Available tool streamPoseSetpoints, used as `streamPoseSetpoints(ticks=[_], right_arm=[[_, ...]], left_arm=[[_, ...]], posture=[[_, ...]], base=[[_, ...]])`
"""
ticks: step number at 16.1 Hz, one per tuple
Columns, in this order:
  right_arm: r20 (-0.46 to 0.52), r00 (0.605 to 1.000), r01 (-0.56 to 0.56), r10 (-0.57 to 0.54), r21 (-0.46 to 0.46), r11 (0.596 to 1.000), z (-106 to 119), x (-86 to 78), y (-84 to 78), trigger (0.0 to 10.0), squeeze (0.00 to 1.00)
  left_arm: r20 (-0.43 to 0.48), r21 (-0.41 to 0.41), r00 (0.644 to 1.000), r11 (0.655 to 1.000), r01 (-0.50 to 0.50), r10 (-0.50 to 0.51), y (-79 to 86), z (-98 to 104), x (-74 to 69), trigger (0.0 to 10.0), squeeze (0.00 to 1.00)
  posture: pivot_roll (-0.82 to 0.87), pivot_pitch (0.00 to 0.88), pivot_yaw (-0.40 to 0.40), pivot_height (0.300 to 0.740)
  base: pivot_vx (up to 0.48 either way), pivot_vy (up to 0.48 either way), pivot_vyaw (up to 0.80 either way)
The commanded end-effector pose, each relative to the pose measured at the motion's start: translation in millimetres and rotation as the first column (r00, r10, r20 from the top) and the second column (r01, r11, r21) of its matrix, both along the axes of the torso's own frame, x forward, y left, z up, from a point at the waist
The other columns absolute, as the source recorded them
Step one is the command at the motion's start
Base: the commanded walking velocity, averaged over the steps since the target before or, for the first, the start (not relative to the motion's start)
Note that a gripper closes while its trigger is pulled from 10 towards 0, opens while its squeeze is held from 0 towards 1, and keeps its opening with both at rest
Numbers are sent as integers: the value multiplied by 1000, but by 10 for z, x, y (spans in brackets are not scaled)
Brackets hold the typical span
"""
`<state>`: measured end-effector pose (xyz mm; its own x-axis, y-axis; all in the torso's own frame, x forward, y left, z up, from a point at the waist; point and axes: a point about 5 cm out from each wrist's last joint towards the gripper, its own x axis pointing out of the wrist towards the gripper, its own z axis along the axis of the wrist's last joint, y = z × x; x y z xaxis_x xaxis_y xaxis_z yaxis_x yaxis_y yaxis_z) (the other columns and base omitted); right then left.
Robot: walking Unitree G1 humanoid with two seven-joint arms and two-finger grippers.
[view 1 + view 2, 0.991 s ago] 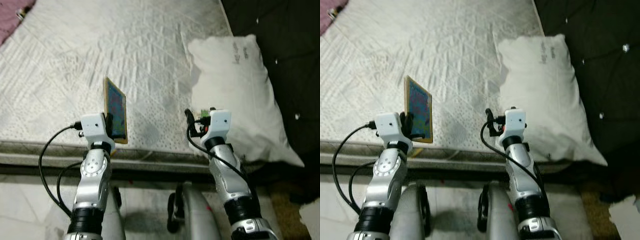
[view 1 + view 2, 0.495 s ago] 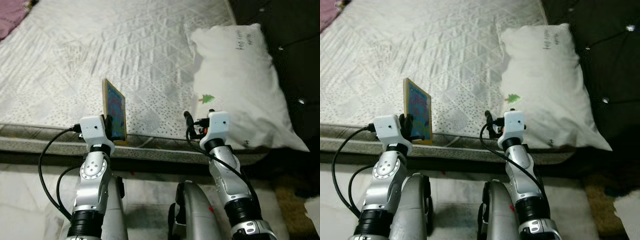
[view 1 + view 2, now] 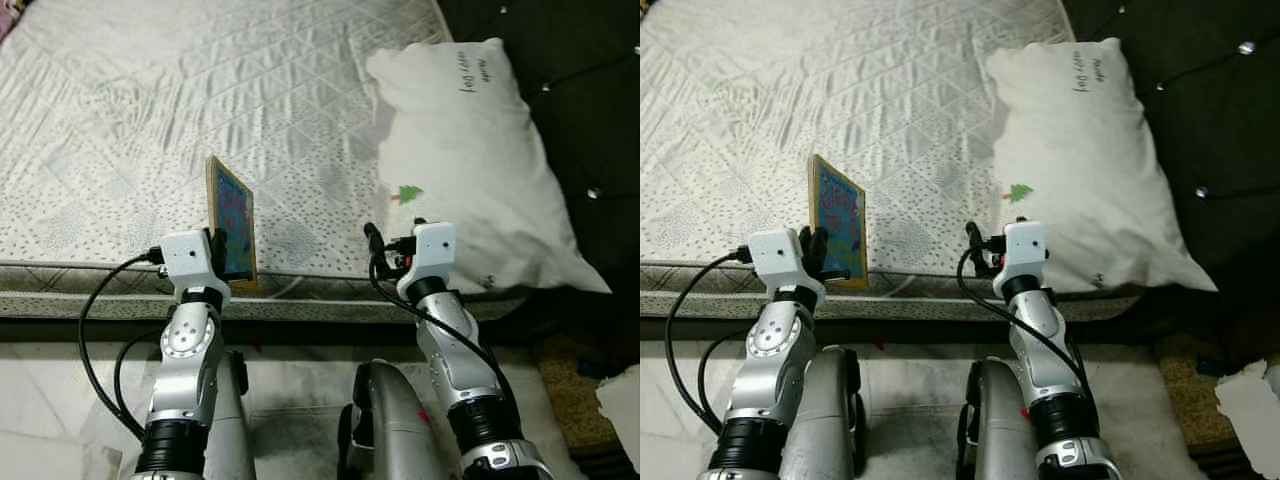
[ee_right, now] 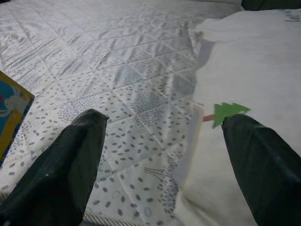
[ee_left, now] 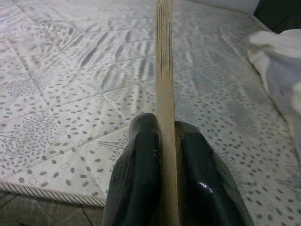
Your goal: Clean up the room
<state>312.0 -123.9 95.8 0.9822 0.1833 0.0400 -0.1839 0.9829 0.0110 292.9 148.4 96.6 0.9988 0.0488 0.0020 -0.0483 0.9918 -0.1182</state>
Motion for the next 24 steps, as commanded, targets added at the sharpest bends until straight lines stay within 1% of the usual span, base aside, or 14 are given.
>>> streamPoseSetpoints(ticks=[1,16,18,21,24], right_arm=[[-3,1000,2,-2,-3,1000,3,-2,-23,10000,0],[-1,1000,4,-4,-7,1000,14,16,-19,10000,0],[-1,1000,4,-4,-7,1000,17,17,-15,10000,0],[-2,1000,3,-3,-7,1000,15,17,-16,10000,0],[-2,1000,4,-4,-5,1000,16,14,-16,10000,0]], left_arm=[[46,-6,999,1000,13,-12,-28,100,25,10000,0],[36,-13,999,1000,23,-22,-31,89,52,10000,0],[21,-10,1000,1000,19,-19,-43,70,66,10000,0],[23,-14,1000,1000,16,-15,-46,70,64,10000,0],[27,-25,999,999,19,-18,-62,83,89,10000,0]], posture=[[-29,217,-53,604],[-31,222,-52,604],[-32,223,-53,604],[-32,223,-53,604],[-34,226,-54,570]], base=[[285,0,0],[279,0,0],[0,0,0],[0,0,0],[0,0,0]])
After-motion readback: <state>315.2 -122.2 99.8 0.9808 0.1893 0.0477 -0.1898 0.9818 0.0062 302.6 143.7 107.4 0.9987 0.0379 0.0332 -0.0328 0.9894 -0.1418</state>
